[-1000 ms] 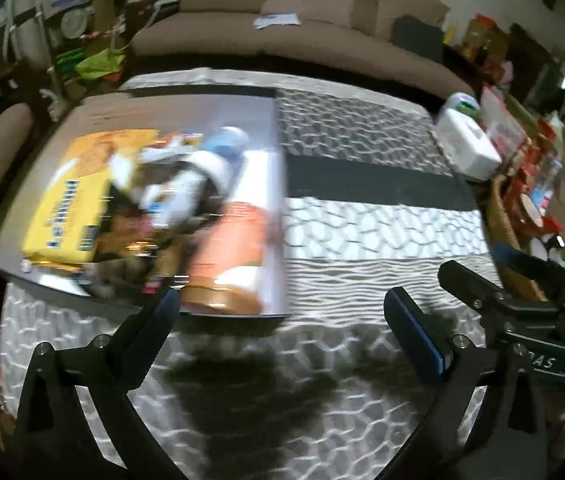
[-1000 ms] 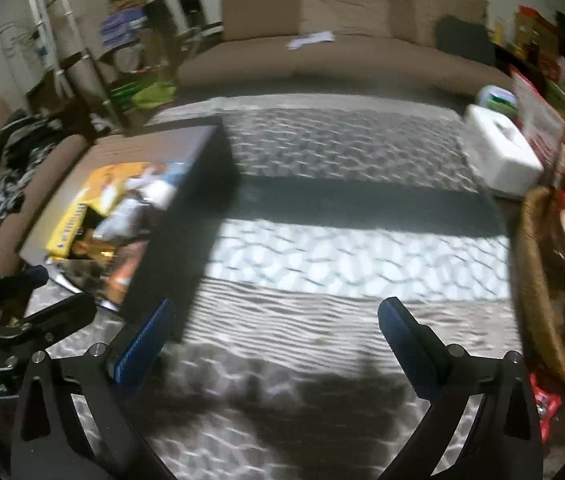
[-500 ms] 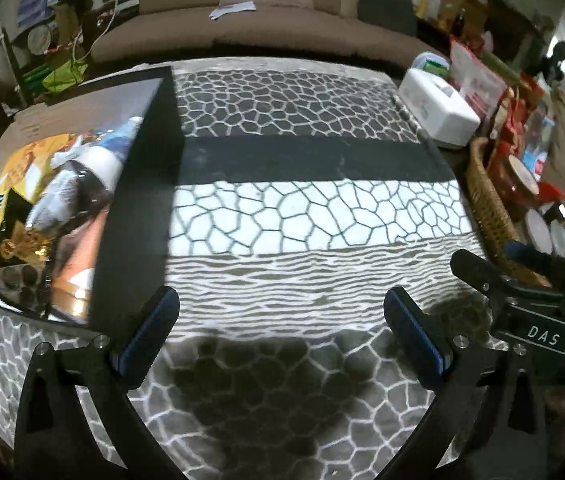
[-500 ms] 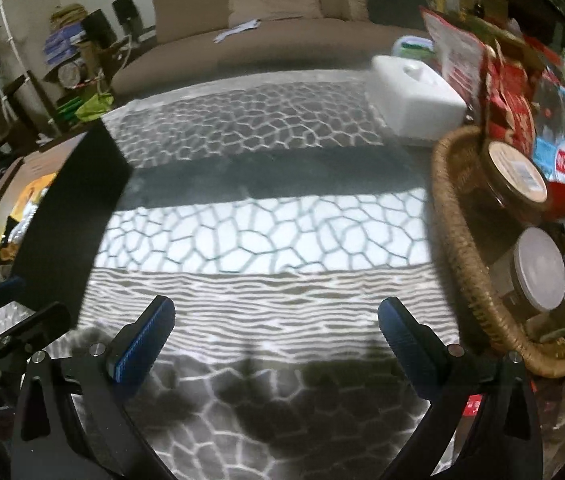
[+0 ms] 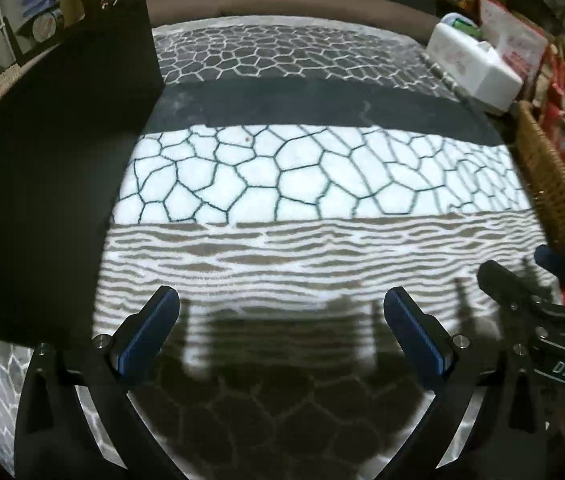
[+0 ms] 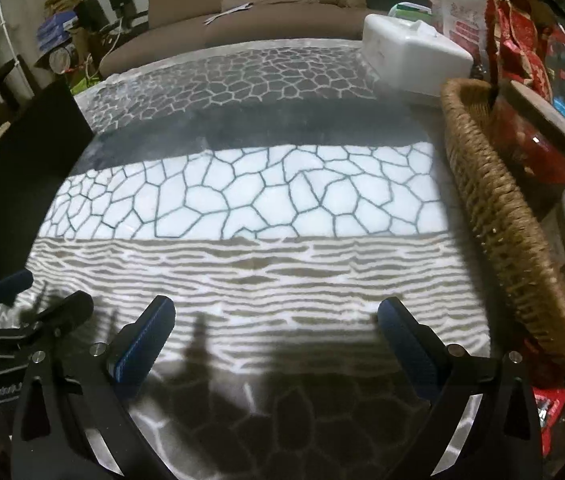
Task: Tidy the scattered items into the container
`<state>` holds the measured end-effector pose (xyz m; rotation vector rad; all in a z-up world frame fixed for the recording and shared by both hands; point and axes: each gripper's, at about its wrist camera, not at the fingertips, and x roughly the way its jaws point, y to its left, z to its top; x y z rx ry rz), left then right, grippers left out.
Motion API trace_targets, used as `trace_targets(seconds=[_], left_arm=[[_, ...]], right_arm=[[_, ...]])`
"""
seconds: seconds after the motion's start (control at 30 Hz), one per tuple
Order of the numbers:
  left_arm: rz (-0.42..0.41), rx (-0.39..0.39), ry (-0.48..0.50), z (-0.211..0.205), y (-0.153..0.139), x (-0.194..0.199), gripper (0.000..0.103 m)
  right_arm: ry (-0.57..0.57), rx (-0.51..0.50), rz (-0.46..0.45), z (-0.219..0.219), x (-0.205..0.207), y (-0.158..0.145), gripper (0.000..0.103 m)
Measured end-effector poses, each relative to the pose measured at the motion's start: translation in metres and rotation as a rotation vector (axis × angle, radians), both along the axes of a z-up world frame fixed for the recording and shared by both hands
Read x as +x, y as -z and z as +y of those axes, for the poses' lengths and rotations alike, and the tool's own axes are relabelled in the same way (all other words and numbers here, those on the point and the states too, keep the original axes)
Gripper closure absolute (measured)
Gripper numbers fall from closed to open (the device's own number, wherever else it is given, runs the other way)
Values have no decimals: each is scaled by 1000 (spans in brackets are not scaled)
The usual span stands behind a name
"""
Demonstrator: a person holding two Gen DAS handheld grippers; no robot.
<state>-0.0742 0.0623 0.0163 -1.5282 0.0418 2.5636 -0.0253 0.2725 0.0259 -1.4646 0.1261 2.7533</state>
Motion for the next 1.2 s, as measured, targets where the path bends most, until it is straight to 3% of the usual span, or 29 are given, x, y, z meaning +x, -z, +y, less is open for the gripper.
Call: trace_targets(seconds=[0.17, 0.47, 0.57, 1.2], left_arm=[[-4, -7, -33, -4, 15, -5, 0], [105, -37, -45, 0, 20, 5, 0], [106, -37, -49, 1, 20, 4, 0], [106, -34, -48, 1, 20, 4, 0]], right_arm=[[11, 0, 18, 0, -2, 9, 0], [35, 30, 54, -1, 1, 21, 0], [33, 78, 39, -7, -1, 23, 0], [35, 80, 38, -7, -2, 24, 0]])
